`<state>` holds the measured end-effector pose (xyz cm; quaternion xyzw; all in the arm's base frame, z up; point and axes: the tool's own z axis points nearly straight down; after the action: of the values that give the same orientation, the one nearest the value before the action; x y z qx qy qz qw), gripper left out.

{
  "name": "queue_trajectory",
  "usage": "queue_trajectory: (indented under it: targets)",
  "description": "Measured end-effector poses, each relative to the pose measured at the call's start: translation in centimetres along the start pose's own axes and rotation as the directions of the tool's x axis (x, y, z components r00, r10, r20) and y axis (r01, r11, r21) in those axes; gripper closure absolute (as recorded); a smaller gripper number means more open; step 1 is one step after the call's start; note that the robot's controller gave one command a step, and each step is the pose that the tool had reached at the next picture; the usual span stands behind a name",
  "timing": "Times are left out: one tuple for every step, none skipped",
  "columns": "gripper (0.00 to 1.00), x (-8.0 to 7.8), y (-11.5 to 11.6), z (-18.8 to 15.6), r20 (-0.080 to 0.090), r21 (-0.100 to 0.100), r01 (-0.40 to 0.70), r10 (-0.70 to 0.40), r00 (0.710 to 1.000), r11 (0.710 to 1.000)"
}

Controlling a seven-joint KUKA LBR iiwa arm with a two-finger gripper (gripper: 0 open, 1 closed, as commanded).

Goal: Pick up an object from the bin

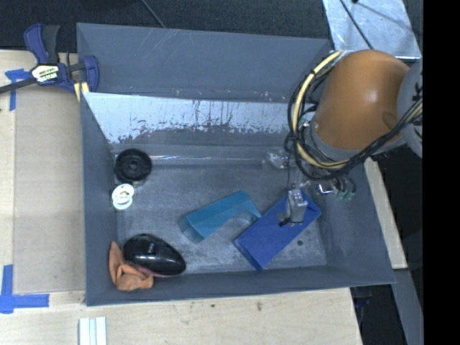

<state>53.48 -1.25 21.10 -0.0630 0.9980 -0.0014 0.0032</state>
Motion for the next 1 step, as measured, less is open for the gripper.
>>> queue_trajectory:
  targets:
    - [0.00, -1.08, 3.14, 2.60, -0.004, -0.004, 0.093, -0.093, 0.996, 0.996]
